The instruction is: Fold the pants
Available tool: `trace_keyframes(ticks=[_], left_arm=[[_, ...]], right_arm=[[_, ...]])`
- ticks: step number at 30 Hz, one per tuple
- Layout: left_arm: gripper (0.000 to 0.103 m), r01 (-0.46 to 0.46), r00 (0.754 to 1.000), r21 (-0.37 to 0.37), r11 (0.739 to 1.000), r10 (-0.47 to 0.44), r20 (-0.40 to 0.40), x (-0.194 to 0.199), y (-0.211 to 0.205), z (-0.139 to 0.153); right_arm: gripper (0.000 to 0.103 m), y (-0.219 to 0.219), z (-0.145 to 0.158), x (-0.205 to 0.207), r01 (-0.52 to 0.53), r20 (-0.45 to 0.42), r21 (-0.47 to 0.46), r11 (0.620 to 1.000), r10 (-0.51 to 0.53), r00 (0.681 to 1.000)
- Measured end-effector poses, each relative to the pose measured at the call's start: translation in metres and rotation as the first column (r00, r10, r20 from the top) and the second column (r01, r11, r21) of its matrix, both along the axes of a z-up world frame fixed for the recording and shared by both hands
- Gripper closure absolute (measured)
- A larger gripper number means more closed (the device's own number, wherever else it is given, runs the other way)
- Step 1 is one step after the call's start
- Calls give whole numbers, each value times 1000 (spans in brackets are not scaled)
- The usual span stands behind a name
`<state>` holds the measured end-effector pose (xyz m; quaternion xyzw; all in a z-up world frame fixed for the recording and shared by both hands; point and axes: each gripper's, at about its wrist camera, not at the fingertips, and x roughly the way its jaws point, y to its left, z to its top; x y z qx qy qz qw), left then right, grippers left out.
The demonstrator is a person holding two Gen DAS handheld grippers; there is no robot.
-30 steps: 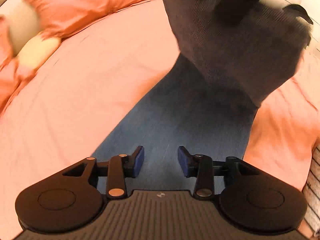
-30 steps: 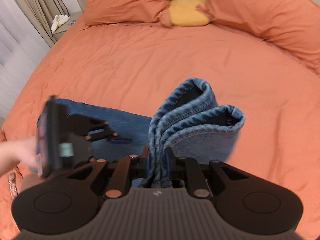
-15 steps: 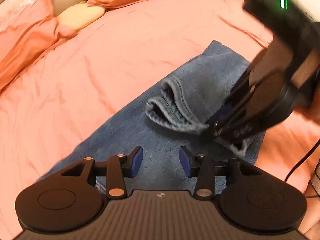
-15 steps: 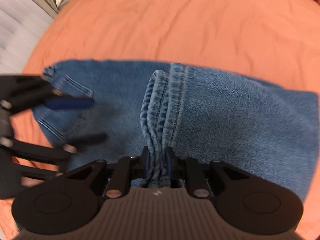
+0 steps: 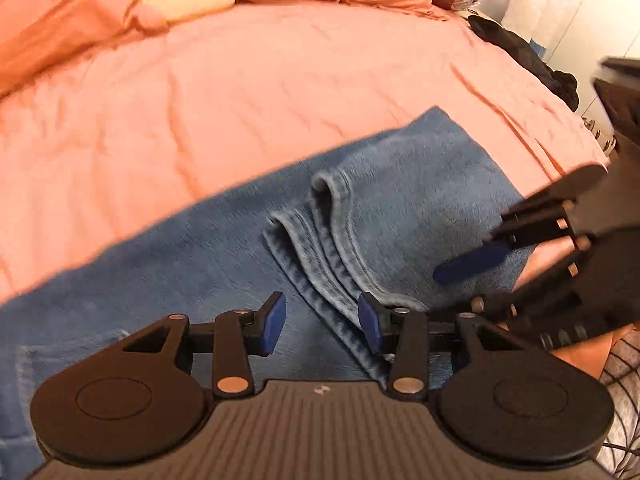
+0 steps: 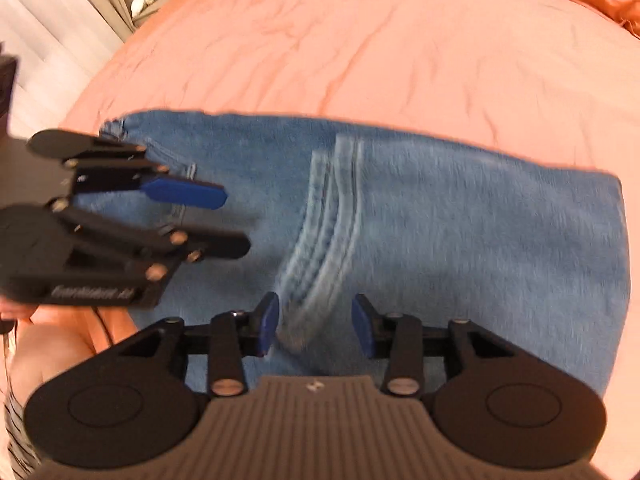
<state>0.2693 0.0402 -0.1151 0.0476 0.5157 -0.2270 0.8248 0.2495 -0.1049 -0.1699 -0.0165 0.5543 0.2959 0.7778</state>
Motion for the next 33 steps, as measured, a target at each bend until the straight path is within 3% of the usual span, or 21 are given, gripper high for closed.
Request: trace_keyframes(ticks=[2,5,6,9,13,16,21,26,29,33], left_arm=[[66,-22,1000,19,1000,23,-19,0,-4,-14],[67,-55,998,77,995,56,-6,-8,-4,-25],[67,-54,999,84,995,54,-5,-11,-3,-25],[67,-47,999,83,995,47,2,-22,5,-18],[67,-55,998,24,998,55,24,-26,16,-3],[67,-66,997,-44,997,68,41,-23,21,4],[69,-72,996,-54,996,75,53,-8,9,2],[79,8,999,-53,999,-6,38,12,-18,-14],[85,53,999,25,998,-53,5,20,-37,-34],[92,81,997,118,990,-83,6,23,-50,-47]], right_arm=[[65,5,-7,-5,-12,14,-19,1000,12,1000],[65,13,-20,-10,-30,54,-51,998,32,998],[75,13,-23,-10,-25,55,-48,999,27,998],[91,3,-16,-9,18,31,38,999,-19,999],[91,-10,9,-22,20,18,165,986,-23,1000],[91,-3,7,-28,-1,41,120,993,-4,999],[91,7,-39,-26,20,-22,91,996,-18,1000],[91,8,-41,-28,24,-13,82,996,-23,1000],[91,14,-39,-29,9,12,58,998,-10,1000],[74,25,-33,-41,-17,28,69,997,15,1000]])
